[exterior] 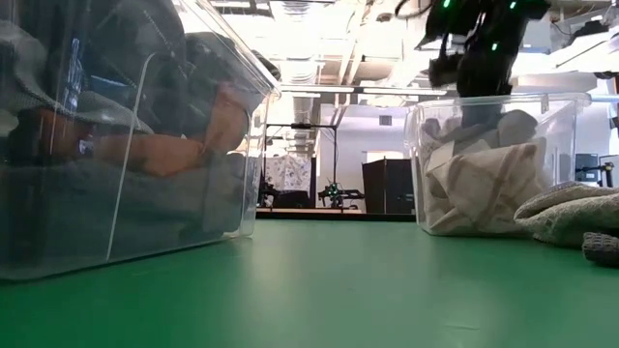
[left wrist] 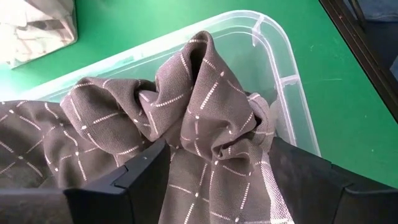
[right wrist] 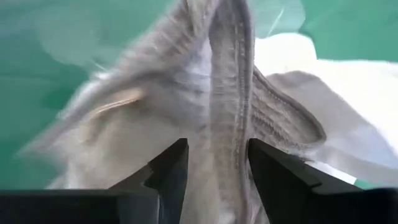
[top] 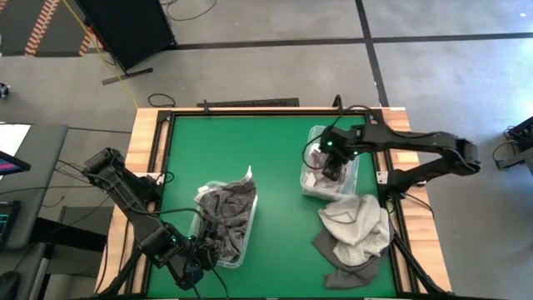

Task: Sort towels by color in basket
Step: Put the gray towel into the top transparent bin

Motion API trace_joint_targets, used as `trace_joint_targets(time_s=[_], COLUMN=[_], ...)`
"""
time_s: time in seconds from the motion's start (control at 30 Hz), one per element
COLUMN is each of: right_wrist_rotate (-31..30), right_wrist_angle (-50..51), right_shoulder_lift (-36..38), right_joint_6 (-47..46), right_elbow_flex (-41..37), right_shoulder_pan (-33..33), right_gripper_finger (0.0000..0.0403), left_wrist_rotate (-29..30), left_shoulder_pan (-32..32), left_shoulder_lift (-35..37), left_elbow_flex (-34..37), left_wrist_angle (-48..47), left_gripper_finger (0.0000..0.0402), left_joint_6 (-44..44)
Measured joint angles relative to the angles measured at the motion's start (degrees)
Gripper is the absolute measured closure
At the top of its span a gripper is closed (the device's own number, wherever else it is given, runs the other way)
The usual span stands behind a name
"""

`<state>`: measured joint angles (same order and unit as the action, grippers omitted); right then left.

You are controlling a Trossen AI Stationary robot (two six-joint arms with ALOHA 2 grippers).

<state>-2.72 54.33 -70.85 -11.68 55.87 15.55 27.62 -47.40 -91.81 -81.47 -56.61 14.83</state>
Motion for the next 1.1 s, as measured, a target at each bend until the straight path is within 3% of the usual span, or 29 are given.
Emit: trace_joint_targets(time_s=[0.3, 0.5, 0.77, 1.1], right_wrist_rotate=[-0.04, 2.74, 4.52, 0.27], right_wrist_angle=[4.12, 8.36, 15.48, 7.44], right_shoulder_lift=[8.76, 14.91, 19.34, 17.23], right_joint_6=[-1.0, -5.62, -21.69, -41.81], right_elbow_flex=[3.54, 4.0, 3.97, -4.31], right_shoulder_pan=[-4.41, -11.43, -30.21, -53.99], right_gripper_finger=[0.0198, 0.0198, 0.0198, 0.0198], left_wrist_rotate=[0.0, 0.0, 0.0, 0.0], left_shoulder_pan=[0.0, 0.0, 0.0, 0.0], left_shoulder_lift=[0.0, 0.0, 0.0, 0.0], left_elbow_flex=[0.0, 0.0, 0.0, 0.0], left_wrist_angle=[0.0, -0.01, -0.01, -0.04], left_gripper_finger=[0.0138, 0.0138, 0.0138, 0.0138], left_joint_6=[0.04, 0.0, 0.42, 0.72])
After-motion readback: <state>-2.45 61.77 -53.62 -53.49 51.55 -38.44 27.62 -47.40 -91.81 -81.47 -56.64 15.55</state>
